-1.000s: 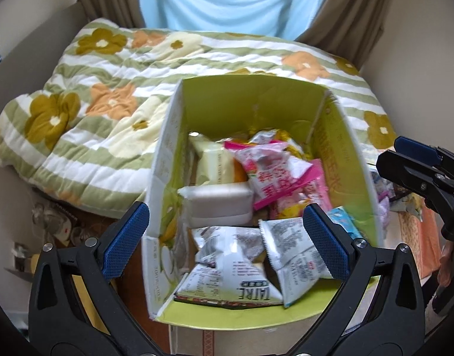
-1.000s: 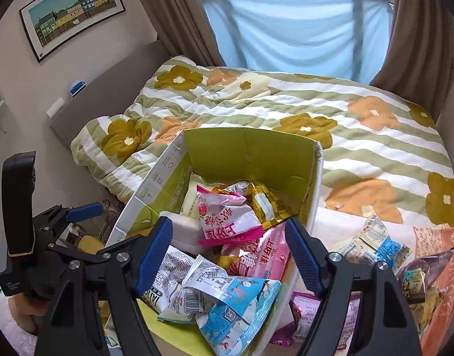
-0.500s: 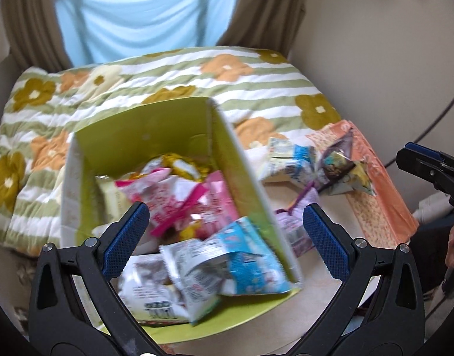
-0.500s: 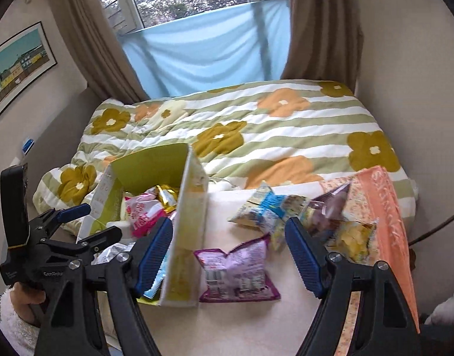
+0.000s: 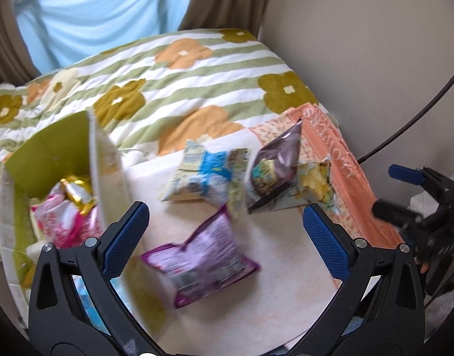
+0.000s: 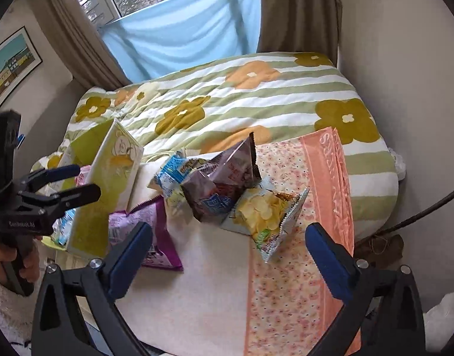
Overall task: Organize snacks
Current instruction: 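Move both tools back toward the remaining snack pile, then grasp the brown chocolate bag with the left tool while the right tool grasps the potato chip bag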
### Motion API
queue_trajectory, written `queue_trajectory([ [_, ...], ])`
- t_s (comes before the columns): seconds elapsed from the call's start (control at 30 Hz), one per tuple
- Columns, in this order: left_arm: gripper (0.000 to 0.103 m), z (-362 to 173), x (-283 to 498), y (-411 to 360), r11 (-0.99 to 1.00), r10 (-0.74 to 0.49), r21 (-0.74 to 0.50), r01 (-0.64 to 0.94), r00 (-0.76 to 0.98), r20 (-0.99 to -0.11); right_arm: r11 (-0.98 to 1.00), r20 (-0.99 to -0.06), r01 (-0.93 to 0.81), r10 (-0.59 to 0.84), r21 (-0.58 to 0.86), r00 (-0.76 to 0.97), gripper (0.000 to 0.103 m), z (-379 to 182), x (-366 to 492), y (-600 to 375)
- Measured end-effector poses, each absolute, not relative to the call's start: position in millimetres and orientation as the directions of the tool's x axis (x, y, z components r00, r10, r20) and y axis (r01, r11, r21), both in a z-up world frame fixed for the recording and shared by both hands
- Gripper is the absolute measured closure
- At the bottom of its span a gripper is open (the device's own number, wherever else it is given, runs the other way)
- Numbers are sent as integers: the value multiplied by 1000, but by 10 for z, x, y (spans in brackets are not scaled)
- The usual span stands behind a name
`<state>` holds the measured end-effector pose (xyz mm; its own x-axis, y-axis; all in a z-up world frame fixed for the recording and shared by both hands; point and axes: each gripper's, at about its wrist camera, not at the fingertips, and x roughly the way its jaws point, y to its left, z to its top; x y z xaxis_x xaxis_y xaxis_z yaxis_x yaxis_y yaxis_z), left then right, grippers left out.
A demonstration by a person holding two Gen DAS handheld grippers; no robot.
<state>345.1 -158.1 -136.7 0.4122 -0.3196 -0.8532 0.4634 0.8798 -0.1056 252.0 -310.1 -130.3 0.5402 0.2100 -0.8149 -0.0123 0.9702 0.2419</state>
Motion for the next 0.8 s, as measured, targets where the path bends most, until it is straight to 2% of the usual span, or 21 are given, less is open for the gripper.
queue_trajectory([
  [0.17, 0, -1532, 3594, -2130, 874, -296, -83, 478, 391, -871, 966, -864, -86, 258, 245, 433, 1, -1613, 2688, -3314],
  [0.37, 1, -1780, 3852, -2487, 893, -257, -74, 444, 370, -893, 944, -849, -103, 326, 313, 416, 1, -1907, 2889, -3509],
  [0.57, 1, -2072, 4021, -2770, 876, -215, -30, 481, 333, -918, 922, -840, -142, 387, 361, 380, 1, -2174, 3096, -3497],
  [0.77, 8, -2339, 4100, -2842, 875, -194, -35, 483, 283, -939, 916, -841, -155, 402, 371, 361, 1, -2345, 3207, -3457],
  [0.8, 13, -2376, 4116, -2855, 873, -186, -29, 486, 278, -942, 915, -841, -155, 404, 373, 359, 1, -2360, 3220, -3459],
])
